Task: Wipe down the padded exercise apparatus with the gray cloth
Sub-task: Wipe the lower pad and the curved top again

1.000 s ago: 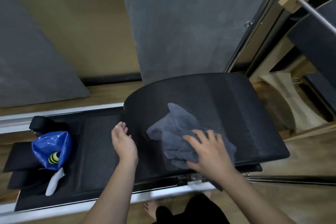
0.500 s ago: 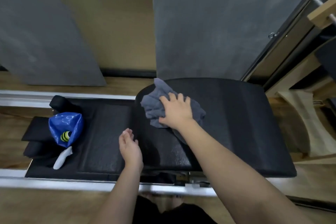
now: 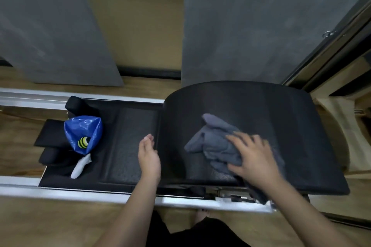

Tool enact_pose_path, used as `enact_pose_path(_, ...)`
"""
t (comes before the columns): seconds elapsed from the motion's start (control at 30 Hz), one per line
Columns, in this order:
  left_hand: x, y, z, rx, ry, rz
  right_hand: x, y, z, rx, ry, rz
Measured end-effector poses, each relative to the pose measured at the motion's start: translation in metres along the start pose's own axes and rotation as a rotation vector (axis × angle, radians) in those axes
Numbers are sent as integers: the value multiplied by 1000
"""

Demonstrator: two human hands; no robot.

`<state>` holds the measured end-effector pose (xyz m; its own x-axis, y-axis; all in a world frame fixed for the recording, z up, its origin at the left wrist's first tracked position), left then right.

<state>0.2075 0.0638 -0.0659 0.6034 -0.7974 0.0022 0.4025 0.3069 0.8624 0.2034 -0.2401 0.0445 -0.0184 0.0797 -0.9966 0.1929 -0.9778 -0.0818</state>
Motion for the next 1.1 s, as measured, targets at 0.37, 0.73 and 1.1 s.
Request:
enact_pose_path(0.37,-54,1,-58,-11,-177,-169,-13,73,-123,770,180,-87)
enact_pose_path(0.73,4,42,-87,106,-427,-308,59,-142,-176,230,37,332)
enact_pose_path(1.1,7,-44,-137,-203,-448,-191,179,-247,-201,-70,-254,584)
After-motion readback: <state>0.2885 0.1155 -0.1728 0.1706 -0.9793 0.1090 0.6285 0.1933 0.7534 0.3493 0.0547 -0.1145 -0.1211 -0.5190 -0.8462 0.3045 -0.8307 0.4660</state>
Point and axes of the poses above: each hand's wrist, its own z-axis away from the middle knuckle, its own x-axis out of the palm, y = z × x, the point moved 8 cm from there along -z, towards the middle knuckle, and after that the axes turned 3 degrees about y, right-handed, at the moved point
